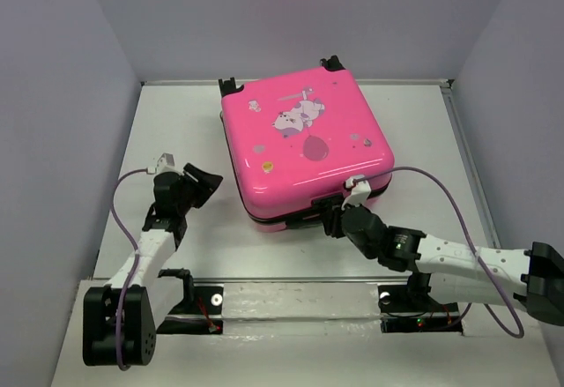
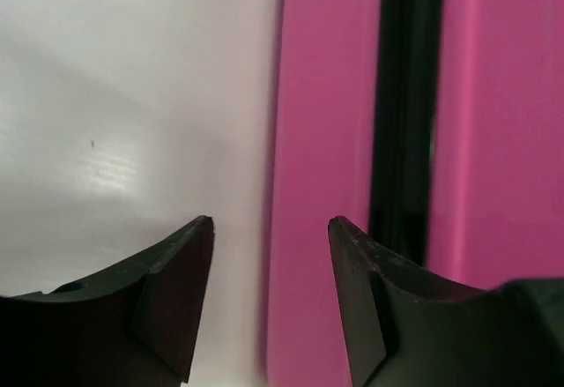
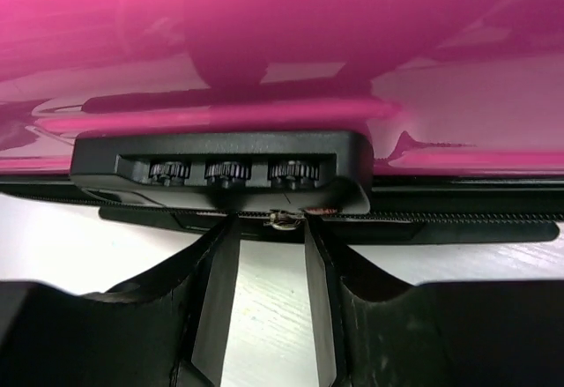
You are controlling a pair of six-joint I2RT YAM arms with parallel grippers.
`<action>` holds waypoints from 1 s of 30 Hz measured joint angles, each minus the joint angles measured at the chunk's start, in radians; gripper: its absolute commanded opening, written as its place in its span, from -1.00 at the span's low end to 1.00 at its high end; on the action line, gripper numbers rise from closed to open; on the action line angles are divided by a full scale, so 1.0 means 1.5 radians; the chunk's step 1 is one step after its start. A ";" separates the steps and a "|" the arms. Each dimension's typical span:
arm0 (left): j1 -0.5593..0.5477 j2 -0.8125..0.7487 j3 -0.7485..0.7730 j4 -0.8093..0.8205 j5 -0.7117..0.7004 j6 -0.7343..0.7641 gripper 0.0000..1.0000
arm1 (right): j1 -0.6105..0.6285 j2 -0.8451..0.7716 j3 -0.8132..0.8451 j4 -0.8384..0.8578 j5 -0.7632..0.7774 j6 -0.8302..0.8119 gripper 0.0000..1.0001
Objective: Pack the luggage
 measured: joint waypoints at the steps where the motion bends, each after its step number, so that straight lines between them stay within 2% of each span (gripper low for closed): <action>1: -0.006 -0.011 -0.027 0.006 0.004 -0.004 -0.01 | 0.000 0.007 -0.002 0.015 0.004 -0.006 -0.17; 6: -0.061 -0.032 -0.078 0.035 0.005 -0.010 -0.23 | 0.003 0.033 -0.005 0.052 0.035 -0.036 -0.18; 10: -0.170 -0.032 -0.083 0.060 -0.025 -0.012 -0.27 | 0.005 0.037 -0.013 0.072 0.050 -0.041 -0.20; 12: -0.209 -0.033 -0.089 0.070 -0.051 -0.012 -0.31 | 0.006 0.040 -0.018 0.081 0.066 -0.046 -0.30; 20: -0.253 -0.032 -0.121 0.091 -0.082 -0.022 -0.36 | 0.005 0.055 -0.037 0.131 0.126 -0.073 -0.86; 30: -0.298 -0.032 -0.135 0.107 -0.100 -0.037 -0.41 | 0.005 0.047 -0.039 0.150 0.162 -0.129 -0.86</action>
